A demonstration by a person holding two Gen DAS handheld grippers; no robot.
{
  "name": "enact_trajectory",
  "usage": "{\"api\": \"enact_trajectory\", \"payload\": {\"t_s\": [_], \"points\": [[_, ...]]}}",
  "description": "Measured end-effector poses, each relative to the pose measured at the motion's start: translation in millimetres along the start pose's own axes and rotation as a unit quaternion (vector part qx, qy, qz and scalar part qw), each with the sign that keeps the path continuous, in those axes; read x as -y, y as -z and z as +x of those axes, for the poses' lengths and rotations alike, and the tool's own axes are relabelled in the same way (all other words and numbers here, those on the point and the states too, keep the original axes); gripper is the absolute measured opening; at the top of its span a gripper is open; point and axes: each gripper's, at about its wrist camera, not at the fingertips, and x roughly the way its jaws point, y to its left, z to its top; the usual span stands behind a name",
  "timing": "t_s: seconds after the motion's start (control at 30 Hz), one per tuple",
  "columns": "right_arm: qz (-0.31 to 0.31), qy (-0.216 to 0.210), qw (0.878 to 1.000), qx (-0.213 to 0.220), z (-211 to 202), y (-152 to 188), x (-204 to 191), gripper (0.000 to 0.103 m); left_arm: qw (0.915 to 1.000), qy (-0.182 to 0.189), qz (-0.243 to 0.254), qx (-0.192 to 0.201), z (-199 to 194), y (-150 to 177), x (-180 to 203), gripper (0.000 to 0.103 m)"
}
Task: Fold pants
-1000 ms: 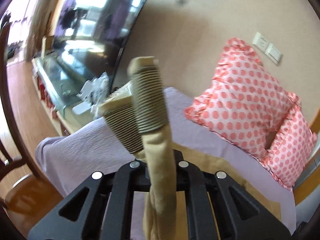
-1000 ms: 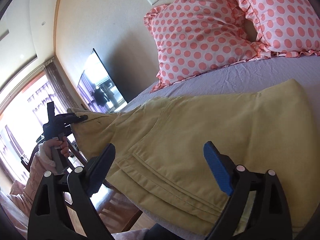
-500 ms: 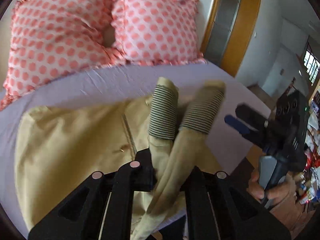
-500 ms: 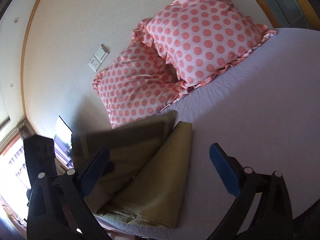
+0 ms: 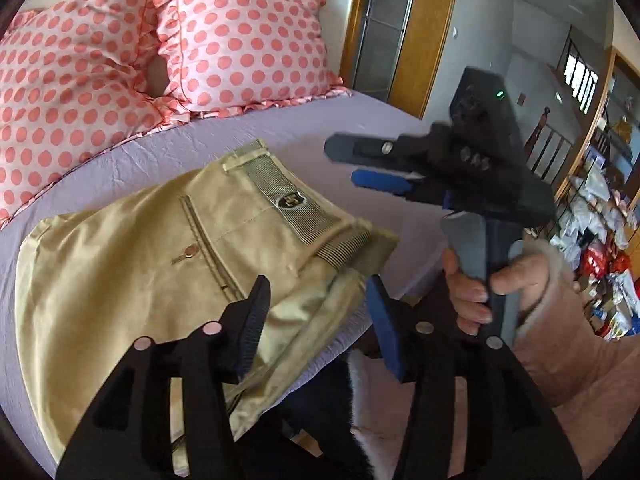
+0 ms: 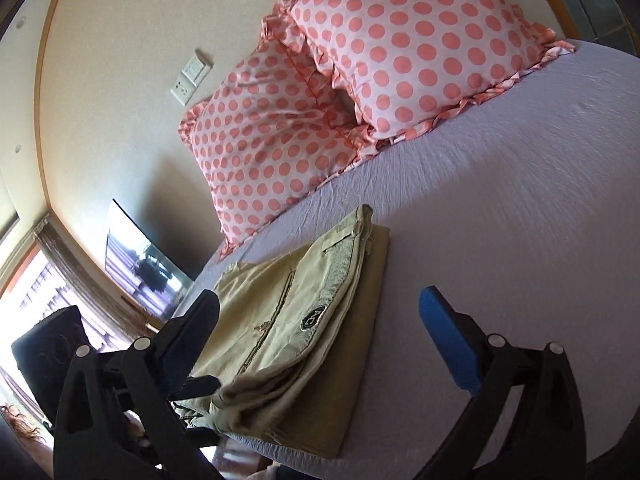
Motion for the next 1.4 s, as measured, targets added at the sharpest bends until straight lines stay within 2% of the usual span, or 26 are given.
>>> {"api": "enact_trajectory", "payload": {"t_s": [0.03,0.07,0.1,0.17,0.2,0.23,0.33,0.37,0.43,0.53,0.7,0.73,0.77,0.8,0.83,0.87,0.9,0.97,1.03,1.1,1.2,1.33,1.4], "points": [[-0.002,0.007,1.000,-0.018,8.2,-2.5,0.1,0.100,0.9997,-0.006,-0.016,0.015,-12.6,-0.4,-12.0,0.060],[-0.004,0.012,0.999,-0.032,15.8,-5.2,0.0,0.093,0.9986,-0.028,-0.035,0.028,-23.7,-1.2,-28.4,0.065],[-0.006,0.015,0.999,-0.049,24.6,-7.9,0.7,0.086,0.9961,-0.059,-0.055,0.037,-32.8,-0.8,-47.0,0.066],[-0.005,0.023,0.997,-0.080,41.6,-10.8,4.7,0.077,0.9863,-0.117,-0.111,0.036,-43.7,2.7,-95.9,0.066],[-0.002,0.028,0.995,-0.094,49.9,-11.7,7.6,0.071,0.9801,-0.133,-0.145,0.024,-45.6,6.8,-121.8,0.066],[0.000,0.032,0.993,-0.109,57.9,-11.4,10.1,0.066,0.9745,-0.139,-0.175,0.016,-47.2,11.9,-143.4,0.065],[-0.009,0.036,0.993,-0.116,64.5,-15.2,8.6,0.059,0.9607,-0.155,-0.231,-0.002,-48.4,27.6,-189.4,0.064],[-0.008,0.033,0.992,-0.120,66.5,-15.9,8.8,0.054,0.9582,-0.151,-0.243,-0.007,-47.7,31.9,-200.2,0.064],[-0.011,0.022,0.992,-0.123,69.1,-14.8,8.5,0.052,0.9565,-0.121,-0.265,-0.015,-44.1,38.0,-217.1,0.064],[-0.014,0.017,0.992,-0.125,71.3,-15.2,9.4,0.051,0.9518,-0.116,-0.283,-0.028,-34.8,41.8,-234.5,0.064],[-0.019,0.011,0.991,-0.131,80.5,-18.0,8.1,0.050,0.9544,-0.073,-0.289,-0.018,-27.4,37.7,-241.1,0.070],[-0.020,0.001,0.991,-0.135,83.2,-17.6,6.4,0.045,0.9549,-0.064,-0.289,-0.018,-24.8,35.6,-240.9,0.070],[-0.020,-0.010,0.989,-0.144,87.3,-16.8,4.9,0.028,0.9557,-0.058,-0.288,-0.019,-22.3,34.1,-240.1,0.063],[-0.014,-0.027,0.988,-0.153,89.7,-15.2,5.4,0.021,0.9565,-0.054,-0.286,-0.020,-20.4,32.8,-240.1,0.042],[-0.004,-0.044,0.987,-0.155,89.3,-14.6,7.2,0.019,0.9559,-0.043,-0.290,-0.021,-19.3,33.0,-241.3,0.032],[0.003,-0.059,0.986,-0.154,88.1,-15.8,8.4,0.017,0.9538,-0.032,-0.298,-0.021,-19.0,34.6,-244.0,0.016],[0.012,-0.073,0.986,-0.152,86.4,-17.2,9.7,0.016,0.9514,-0.024,-0.307,-0.014,-20.8,35.9,-246.5,0.012],[0.019,-0.092,0.985,-0.145,83.5,-20.7,7.5,0.015,0.9512,-0.022,-0.308,-0.003,-26.8,33.6,-245.7,0.008],[0.013,-0.103,0.985,-0.137,82.0,-27.9,-1.5,0.014,0.9551,-0.028,-0.295,0.014,-36.1,23.2,-239.9,0.007],[0.007,-0.115,0.985,-0.128,83.8,-40.7,-9.7,0.013,0.9598,-0.029,-0.277,0.032,-44.6,6.6,-235.6,0.005],[-0.008,-0.118,0.987,-0.111,94.0,-70.1,-16.3,0.010,0.9649,-0.053,-0.251,0.056,-46.8,-27.0,-238.7,0.004],[-0.004,-0.094,0.993,-0.071,116.0,-115.3,-5.6,0.009,0.9608,-0.093,-0.249,0.079,-20.7,-62.6,-261.8,0.004],[-0.001,-0.065,0.996,-0.057,129.3,-128.0,4.1,0.009,0.9597,-0.132,-0.236,0.076,3.8,-74.8,-272.5,0.005]]}}
